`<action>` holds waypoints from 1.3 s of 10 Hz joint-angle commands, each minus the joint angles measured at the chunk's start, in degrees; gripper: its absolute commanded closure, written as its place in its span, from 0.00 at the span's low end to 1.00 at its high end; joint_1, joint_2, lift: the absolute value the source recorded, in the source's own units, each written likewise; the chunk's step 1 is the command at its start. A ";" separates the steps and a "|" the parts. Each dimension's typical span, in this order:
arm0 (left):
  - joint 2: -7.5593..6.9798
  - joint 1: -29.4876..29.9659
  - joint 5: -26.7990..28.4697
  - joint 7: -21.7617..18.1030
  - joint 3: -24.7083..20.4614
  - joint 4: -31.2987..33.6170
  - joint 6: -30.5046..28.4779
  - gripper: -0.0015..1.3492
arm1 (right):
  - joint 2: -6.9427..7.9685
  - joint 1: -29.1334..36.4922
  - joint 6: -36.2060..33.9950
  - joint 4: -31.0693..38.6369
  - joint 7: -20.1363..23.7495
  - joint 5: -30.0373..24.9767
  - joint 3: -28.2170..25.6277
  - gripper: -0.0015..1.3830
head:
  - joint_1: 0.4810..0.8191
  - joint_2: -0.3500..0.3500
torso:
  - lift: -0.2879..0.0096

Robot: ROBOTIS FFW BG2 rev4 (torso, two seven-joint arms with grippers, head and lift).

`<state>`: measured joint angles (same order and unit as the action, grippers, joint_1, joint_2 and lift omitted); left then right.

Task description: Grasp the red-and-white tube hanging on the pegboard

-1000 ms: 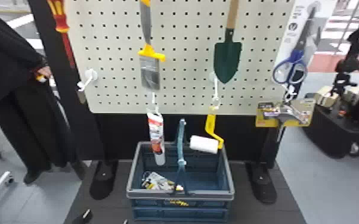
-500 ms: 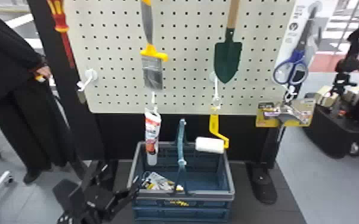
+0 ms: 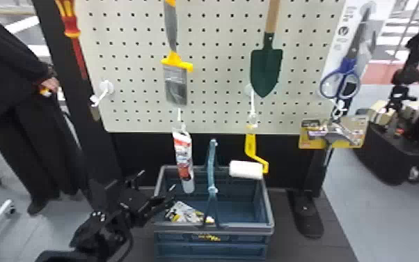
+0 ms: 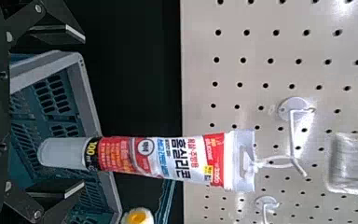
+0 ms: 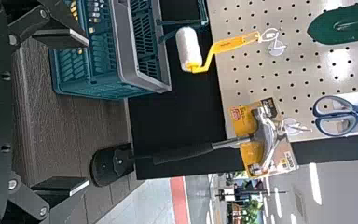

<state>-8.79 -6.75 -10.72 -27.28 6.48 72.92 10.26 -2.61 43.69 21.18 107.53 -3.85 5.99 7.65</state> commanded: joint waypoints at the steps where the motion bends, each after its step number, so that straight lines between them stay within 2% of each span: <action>1: -0.35 -4.66 -1.23 -1.03 1.86 -5.07 0.20 0.16 | 0.23 -0.22 -0.08 -0.16 0.25 -0.01 0.00 0.17 | 0.20 0.50 | 0.63; 3: -0.35 -9.34 -2.63 -2.52 3.71 -10.55 1.86 0.16 | 0.50 -1.09 -0.08 -1.00 1.30 -0.10 0.00 0.17 | 0.20 0.50 | 0.63; 5: -0.18 -11.55 -2.72 -2.78 4.68 -10.97 1.69 0.16 | 0.94 -1.45 -0.08 -1.56 1.83 -0.10 0.00 0.17 | 0.20 0.50 | 0.63; 7: -0.09 -16.35 -2.81 -4.37 7.23 -14.35 0.99 0.16 | 1.03 -1.95 -0.08 -1.99 2.35 -0.10 0.00 0.17 | 0.20 0.50 | 0.63; 8: -0.18 -16.60 -2.99 -4.45 7.49 -14.77 0.99 0.16 | 1.11 -2.19 -0.08 -2.27 2.71 -0.10 0.00 0.17 | 0.20 0.50 | 0.63; 9: -0.18 -16.60 -2.99 -4.63 7.31 -14.77 0.81 0.22 | 1.11 -2.07 -0.08 -2.27 2.79 -0.10 0.00 0.17 | 0.20 0.50 | 0.63; 10: -0.18 -16.48 -3.34 -4.63 7.49 -14.77 0.90 0.53 | 1.20 -2.07 -0.08 -2.27 2.79 -0.01 0.00 0.18 | 0.20 0.50 | 0.63; 11: -0.18 -16.35 -3.51 -4.28 7.75 -14.77 1.25 0.79 | 1.20 -2.07 -0.08 -2.55 2.79 -0.01 0.00 0.18 | 0.20 0.50 | 0.63; 13: -0.18 -16.35 -3.43 -3.93 8.11 -14.77 1.86 0.83 | 1.20 -2.07 -0.08 -2.55 2.79 -0.01 0.00 0.18 | 0.20 0.50 | 0.63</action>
<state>-8.97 -23.10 -14.18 -31.17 14.47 58.15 12.04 -1.40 41.62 21.09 105.00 -1.05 5.98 7.65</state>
